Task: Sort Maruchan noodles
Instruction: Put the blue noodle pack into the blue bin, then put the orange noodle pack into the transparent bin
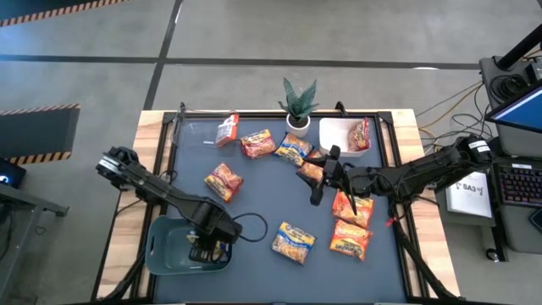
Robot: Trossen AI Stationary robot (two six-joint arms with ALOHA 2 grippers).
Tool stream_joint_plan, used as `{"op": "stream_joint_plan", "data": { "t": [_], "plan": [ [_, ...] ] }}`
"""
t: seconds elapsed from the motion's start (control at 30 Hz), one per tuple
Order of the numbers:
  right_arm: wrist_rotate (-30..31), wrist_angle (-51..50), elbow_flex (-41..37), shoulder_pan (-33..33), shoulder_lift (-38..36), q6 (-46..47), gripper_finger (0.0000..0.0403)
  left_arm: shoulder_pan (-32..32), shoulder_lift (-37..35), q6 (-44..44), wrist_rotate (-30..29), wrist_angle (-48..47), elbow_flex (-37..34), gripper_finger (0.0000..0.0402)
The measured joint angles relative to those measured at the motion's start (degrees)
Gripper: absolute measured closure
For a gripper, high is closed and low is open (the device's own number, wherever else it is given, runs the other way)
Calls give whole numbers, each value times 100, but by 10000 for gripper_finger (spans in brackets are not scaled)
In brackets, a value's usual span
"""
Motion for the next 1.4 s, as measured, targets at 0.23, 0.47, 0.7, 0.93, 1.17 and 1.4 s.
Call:
{"op": "stream_joint_plan", "data": {
  "t": [0.23,0.47,0.7,0.93,1.17,1.4],
  "plan": [
    [0,-2,0,0,0,4,174,36,-11,41,-285,-51,12,233],
    [-2,-5,0,0,0,-4,174,37,-13,184,-590,-309,120,195],
    [-2,-9,0,0,0,-13,174,37,-13,258,-885,-499,561,183],
    [-3,-9,0,0,0,-13,174,37,-20,363,-953,-1030,1017,182],
    [-3,-11,0,0,0,1,174,37,-26,352,-1351,-1149,979,186],
    [-4,-57,0,0,0,-1,174,5,-26,266,-1360,-764,315,232]
  ]
}}
